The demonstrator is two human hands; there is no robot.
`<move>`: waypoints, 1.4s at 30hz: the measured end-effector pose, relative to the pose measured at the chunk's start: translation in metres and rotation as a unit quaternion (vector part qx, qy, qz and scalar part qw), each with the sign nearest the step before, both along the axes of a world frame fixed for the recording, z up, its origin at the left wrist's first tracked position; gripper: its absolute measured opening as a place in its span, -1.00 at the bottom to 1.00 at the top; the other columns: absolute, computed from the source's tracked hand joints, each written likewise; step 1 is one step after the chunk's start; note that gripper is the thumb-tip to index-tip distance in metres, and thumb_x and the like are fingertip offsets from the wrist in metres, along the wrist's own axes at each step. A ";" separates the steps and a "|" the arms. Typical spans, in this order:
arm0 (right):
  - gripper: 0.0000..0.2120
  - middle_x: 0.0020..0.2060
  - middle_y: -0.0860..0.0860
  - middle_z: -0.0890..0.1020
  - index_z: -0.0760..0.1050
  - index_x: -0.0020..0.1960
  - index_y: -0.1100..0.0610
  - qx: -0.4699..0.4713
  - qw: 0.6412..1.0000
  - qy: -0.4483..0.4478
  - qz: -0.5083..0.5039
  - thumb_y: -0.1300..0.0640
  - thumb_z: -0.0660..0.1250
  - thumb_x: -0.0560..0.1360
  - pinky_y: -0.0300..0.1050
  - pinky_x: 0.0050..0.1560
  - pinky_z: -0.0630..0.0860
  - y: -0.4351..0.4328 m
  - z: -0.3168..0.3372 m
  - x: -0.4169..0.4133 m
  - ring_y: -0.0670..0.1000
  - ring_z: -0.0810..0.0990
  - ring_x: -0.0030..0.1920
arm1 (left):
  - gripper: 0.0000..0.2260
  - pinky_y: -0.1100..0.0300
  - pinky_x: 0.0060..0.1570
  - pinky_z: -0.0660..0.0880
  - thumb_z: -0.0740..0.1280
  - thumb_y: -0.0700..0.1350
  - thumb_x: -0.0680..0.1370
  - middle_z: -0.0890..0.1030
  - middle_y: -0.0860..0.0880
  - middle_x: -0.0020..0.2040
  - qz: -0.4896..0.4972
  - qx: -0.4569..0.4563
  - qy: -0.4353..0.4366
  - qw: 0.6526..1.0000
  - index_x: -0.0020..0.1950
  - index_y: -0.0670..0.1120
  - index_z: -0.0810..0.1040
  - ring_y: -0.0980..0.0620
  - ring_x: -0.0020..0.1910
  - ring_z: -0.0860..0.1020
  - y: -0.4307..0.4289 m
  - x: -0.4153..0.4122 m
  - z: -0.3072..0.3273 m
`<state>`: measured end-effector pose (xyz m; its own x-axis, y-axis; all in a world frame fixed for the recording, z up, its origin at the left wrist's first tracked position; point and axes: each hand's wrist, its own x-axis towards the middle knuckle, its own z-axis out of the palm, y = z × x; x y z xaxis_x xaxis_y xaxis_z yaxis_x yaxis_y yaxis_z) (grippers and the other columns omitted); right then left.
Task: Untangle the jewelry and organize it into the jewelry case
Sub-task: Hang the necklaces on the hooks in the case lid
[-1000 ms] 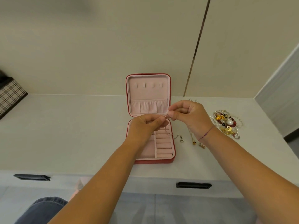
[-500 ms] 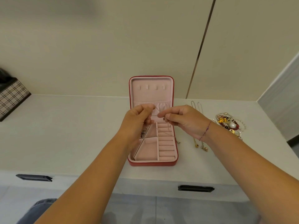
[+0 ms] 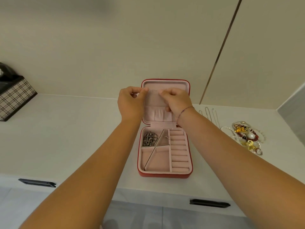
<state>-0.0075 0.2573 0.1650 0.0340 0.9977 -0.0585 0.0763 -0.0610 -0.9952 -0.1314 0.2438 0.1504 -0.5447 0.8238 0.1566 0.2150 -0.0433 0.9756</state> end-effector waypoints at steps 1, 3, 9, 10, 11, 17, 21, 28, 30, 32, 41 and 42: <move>-0.84 -0.46 -0.11 0.46 0.50 -0.28 0.11 0.009 1.000 -0.013 -0.025 0.18 0.39 0.48 -0.30 -0.37 0.36 0.003 -0.002 -0.004 -0.16 0.39 -0.43 | -0.89 0.16 -0.01 0.50 0.46 -0.01 0.46 0.63 -0.03 -0.05 0.015 0.000 0.012 1.000 -0.20 0.00 0.59 0.04 -0.07 0.57 0.006 0.000 -0.002; -0.89 -0.39 -0.12 0.51 0.53 -0.23 0.12 0.034 0.997 -0.028 -0.065 0.18 0.41 0.46 -0.34 -0.31 0.38 0.008 -0.005 -0.013 -0.19 0.44 -0.37 | -0.88 0.16 0.07 0.49 0.45 -0.05 0.47 0.62 -0.02 0.03 0.030 0.011 0.014 0.999 -0.16 -0.07 0.59 0.03 -0.01 0.58 0.014 0.001 -0.003; -0.86 -0.39 -0.17 0.50 0.51 -0.22 0.10 0.068 0.984 -0.083 -0.146 0.07 0.39 0.46 -0.31 -0.36 0.35 0.013 -0.013 -0.026 -0.19 0.44 -0.37 | -0.91 0.54 -0.22 0.39 0.43 -0.14 0.49 0.63 0.02 -0.01 0.048 0.034 -0.006 0.998 -0.13 -0.13 0.56 0.22 -0.21 0.56 0.023 0.009 -0.006; -0.85 -0.39 -0.17 0.50 0.51 -0.23 0.09 0.067 0.982 -0.086 -0.153 0.05 0.39 0.46 -0.30 -0.37 0.33 0.013 -0.014 -0.027 -0.19 0.43 -0.38 | -0.91 0.54 -0.23 0.39 0.43 -0.14 0.49 0.63 0.04 -0.04 0.051 0.035 -0.005 0.998 -0.14 -0.12 0.55 0.27 -0.24 0.54 0.023 0.009 -0.007; -0.84 -0.40 -0.17 0.49 0.50 -0.23 0.09 0.065 0.981 -0.088 -0.158 0.04 0.39 0.46 -0.29 -0.37 0.33 0.013 -0.015 -0.028 -0.19 0.43 -0.38 | -0.90 0.54 -0.25 0.38 0.44 -0.13 0.48 0.63 0.07 -0.08 0.054 0.034 -0.004 0.998 -0.14 -0.12 0.55 0.30 -0.27 0.53 0.023 0.009 -0.007; -0.81 -0.41 -0.16 0.49 0.48 -0.25 0.07 0.057 0.976 -0.094 -0.188 0.00 0.38 0.46 -0.23 -0.38 0.31 0.014 -0.020 -0.032 -0.16 0.43 -0.39 | -0.86 0.51 -0.31 0.37 0.45 -0.09 0.47 0.55 0.19 -0.25 0.071 0.034 -0.021 0.997 -0.16 -0.10 0.52 0.30 -0.31 0.50 0.024 0.014 -0.009; -0.80 -0.42 -0.15 0.49 0.46 -0.27 0.04 0.054 0.971 -0.110 -0.206 -0.01 0.37 0.47 -0.22 -0.39 0.32 0.016 -0.018 -0.034 -0.13 0.44 -0.39 | -0.81 0.53 -0.26 0.38 0.45 -0.16 0.47 0.61 0.07 -0.12 0.066 0.054 -0.036 0.996 -0.24 -0.06 0.44 0.27 -0.26 0.53 0.026 0.016 -0.009; -0.81 -0.39 -0.13 0.50 0.49 -0.25 0.06 0.073 0.964 -0.151 -0.207 0.00 0.34 0.48 -0.26 -0.44 0.28 0.010 -0.024 -0.037 -0.14 0.43 -0.37 | -0.72 0.54 -0.26 0.35 0.43 -0.21 0.48 0.61 0.05 -0.10 0.075 0.060 -0.007 0.995 -0.32 -0.02 0.37 0.31 -0.27 0.51 0.021 0.020 -0.013; -0.82 -0.40 -0.14 0.49 0.49 -0.24 0.07 0.067 0.966 -0.155 -0.196 0.02 0.34 0.48 -0.26 -0.43 0.28 0.005 -0.029 -0.035 -0.14 0.43 -0.37 | -0.73 0.53 -0.26 0.36 0.44 -0.21 0.47 0.63 0.02 -0.07 0.074 0.055 -0.009 0.996 -0.31 -0.03 0.38 0.30 -0.27 0.51 0.018 0.020 -0.016; -0.83 -0.40 -0.14 0.49 0.48 -0.24 0.07 0.056 0.970 -0.156 -0.177 0.03 0.35 0.48 -0.25 -0.42 0.27 -0.001 -0.036 -0.031 -0.14 0.42 -0.37 | -0.74 0.52 -0.24 0.39 0.45 -0.20 0.46 0.63 0.02 -0.03 0.069 0.040 -0.013 0.997 -0.31 -0.02 0.40 0.29 -0.24 0.53 0.013 0.019 -0.024; -0.97 -0.26 0.00 0.63 0.59 -0.12 0.04 0.027 0.992 -0.121 -0.018 0.13 0.37 0.48 -0.15 -0.12 0.54 -0.029 -0.057 0.003 -0.01 0.58 -0.23 | -0.86 0.45 -0.33 0.40 0.42 -0.20 0.49 0.51 0.06 -0.32 0.037 -0.022 0.025 0.999 -0.19 -0.09 0.47 0.19 -0.37 0.45 -0.021 0.008 -0.044; -0.96 -0.26 -0.01 0.62 0.58 -0.13 0.03 0.023 0.993 -0.119 -0.002 0.15 0.38 0.47 -0.19 -0.15 0.53 -0.032 -0.056 0.006 -0.04 0.56 -0.25 | -0.88 0.47 -0.33 0.40 0.41 -0.23 0.49 0.51 0.07 -0.30 0.031 -0.024 0.031 0.999 -0.15 -0.09 0.49 0.20 -0.36 0.46 -0.023 0.007 -0.043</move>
